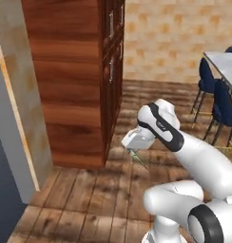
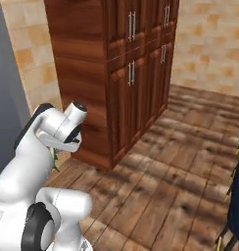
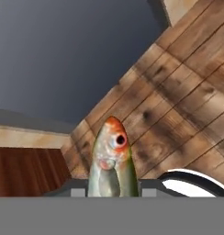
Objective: Place the fish on the top rack of the oven, and slide the tray back inside. Close the oven door.
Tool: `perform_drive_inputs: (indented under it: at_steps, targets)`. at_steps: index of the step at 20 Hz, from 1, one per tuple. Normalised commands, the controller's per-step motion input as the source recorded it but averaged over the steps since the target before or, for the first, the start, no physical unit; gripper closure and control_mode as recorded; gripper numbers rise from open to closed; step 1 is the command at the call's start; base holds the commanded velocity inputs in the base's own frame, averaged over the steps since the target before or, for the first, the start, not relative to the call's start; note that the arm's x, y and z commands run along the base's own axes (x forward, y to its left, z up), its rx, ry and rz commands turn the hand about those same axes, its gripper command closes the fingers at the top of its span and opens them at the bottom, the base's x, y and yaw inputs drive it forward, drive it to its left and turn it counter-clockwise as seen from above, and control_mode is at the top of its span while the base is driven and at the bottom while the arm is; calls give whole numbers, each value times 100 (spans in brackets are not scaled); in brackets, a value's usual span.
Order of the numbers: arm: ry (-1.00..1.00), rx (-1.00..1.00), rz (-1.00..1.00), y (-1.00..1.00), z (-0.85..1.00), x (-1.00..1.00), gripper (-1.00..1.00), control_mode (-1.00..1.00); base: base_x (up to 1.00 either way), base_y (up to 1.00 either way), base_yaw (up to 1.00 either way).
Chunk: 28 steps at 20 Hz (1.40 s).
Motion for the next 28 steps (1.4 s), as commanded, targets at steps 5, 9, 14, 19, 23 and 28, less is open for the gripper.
perform_drive_inputs:
  at_steps: [5, 9, 14, 19, 23, 28]
  targets:
    - [0, 0, 0, 0, 0, 0, 100, 100, 0, 42, 84]
    - [0, 0, 0, 0, 0, 0, 100, 100, 4, 17, 87]
    - [0, 0, 0, 0, 0, 0, 100, 100, 0, 7, 86]
    - [0, 0, 0, 0, 0, 0, 100, 100, -7, 2, 85]
    - [0, 0, 0, 0, 0, 0, 100, 100, -26, -6, 78]
    - [0, 0, 0, 0, 0, 0, 100, 100, -20, 5, 78]
